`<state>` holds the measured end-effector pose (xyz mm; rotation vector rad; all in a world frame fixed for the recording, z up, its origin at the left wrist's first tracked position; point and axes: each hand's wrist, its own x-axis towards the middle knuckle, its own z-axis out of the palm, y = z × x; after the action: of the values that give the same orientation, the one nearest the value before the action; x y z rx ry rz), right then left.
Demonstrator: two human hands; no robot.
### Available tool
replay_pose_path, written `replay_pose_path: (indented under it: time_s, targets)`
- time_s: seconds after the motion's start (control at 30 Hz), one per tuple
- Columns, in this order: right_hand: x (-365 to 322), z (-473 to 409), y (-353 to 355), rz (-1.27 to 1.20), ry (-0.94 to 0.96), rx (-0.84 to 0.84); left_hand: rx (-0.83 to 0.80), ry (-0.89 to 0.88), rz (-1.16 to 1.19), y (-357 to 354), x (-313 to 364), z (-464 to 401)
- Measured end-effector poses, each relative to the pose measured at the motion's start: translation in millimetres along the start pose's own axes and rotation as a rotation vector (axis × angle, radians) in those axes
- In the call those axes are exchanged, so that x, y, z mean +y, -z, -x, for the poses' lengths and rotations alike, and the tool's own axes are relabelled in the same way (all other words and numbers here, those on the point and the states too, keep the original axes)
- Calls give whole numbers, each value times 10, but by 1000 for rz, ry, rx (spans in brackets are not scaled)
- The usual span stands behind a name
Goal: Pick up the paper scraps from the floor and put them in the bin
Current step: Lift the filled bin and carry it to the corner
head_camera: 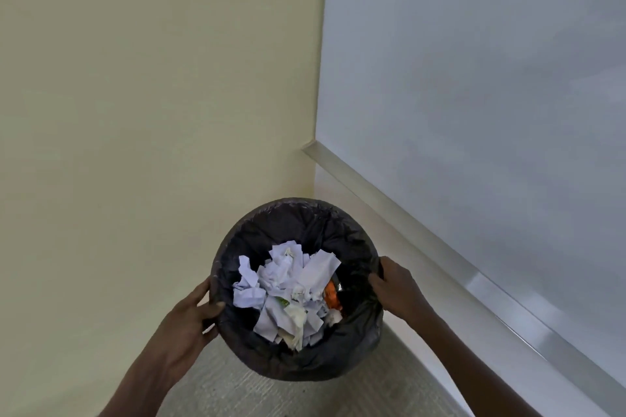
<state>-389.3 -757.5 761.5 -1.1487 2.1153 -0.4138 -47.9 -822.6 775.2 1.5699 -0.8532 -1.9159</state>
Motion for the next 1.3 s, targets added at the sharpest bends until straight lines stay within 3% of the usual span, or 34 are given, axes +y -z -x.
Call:
replay_pose_path:
  time_s: [0.27,0.77,1.17,1.3]
  targets:
    - [592,-1179,-886,148,-7,-90,83,99,-26,-11,-709,-1350]
    - [2145,-3089,-2582,53,-160,13,189,170,-171,-50,-2673,-4101]
    - [2520,-3843,-3142,62,-150,23,247,165,-193,16,-3138,-4967]
    - [2502,-4011,-3157,65,-147,51,200,115,-218,-116,-2898,-4977]
